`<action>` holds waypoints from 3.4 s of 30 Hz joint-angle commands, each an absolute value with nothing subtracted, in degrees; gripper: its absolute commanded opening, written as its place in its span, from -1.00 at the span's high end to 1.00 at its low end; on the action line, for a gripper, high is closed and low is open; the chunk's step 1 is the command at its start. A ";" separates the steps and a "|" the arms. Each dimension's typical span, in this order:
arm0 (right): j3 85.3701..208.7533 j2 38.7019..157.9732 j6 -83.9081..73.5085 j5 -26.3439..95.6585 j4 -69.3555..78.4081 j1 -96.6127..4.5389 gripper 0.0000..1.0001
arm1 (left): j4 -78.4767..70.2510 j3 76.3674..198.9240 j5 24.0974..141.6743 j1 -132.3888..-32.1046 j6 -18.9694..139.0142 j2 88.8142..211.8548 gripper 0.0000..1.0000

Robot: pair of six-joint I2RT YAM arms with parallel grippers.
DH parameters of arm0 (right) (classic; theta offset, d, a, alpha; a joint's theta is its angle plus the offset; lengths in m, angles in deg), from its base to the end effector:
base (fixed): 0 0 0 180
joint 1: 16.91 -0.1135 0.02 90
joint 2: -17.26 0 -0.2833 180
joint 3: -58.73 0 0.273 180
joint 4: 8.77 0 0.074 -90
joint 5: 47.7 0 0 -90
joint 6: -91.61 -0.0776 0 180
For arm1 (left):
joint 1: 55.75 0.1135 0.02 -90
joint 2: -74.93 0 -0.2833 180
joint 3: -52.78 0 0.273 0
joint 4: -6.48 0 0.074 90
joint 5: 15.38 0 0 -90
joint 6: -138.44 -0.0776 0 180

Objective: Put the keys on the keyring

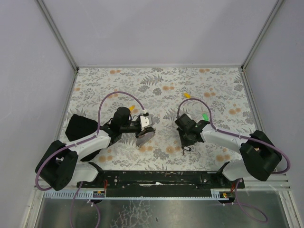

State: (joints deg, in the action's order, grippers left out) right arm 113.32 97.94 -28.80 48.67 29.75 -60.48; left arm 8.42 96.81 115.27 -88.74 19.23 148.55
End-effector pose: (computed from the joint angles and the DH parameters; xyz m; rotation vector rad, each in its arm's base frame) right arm 0.2118 0.1896 0.1365 -0.2769 2.6974 0.2470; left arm 0.2201 -0.2031 0.1888 1.3895 1.4525 -0.7653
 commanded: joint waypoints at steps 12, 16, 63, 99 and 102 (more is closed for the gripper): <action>117.66 102.57 -35.30 58.48 30.85 -61.02 0.84 | 11.54 97.29 115.70 -88.75 19.46 147.90 1.00; 118.71 103.03 -38.31 63.43 32.08 -60.94 0.83 | 11.46 97.29 115.69 -88.73 19.52 147.74 1.00; 116.23 104.04 -38.70 39.19 23.71 -63.98 -0.17 | 11.54 97.12 116.40 -88.71 19.62 147.09 1.00; 121.24 103.59 57.52 7.76 28.84 -55.58 -0.25 | 13.14 96.81 104.76 -87.01 24.26 146.72 1.00; 121.34 105.10 61.72 6.00 27.12 -55.57 -0.13 | 13.53 96.61 103.27 -86.78 24.88 146.49 1.00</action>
State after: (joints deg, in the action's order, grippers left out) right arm 119.15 104.15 51.24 10.97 27.46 -55.94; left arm 8.53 96.81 106.39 -87.43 23.14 147.26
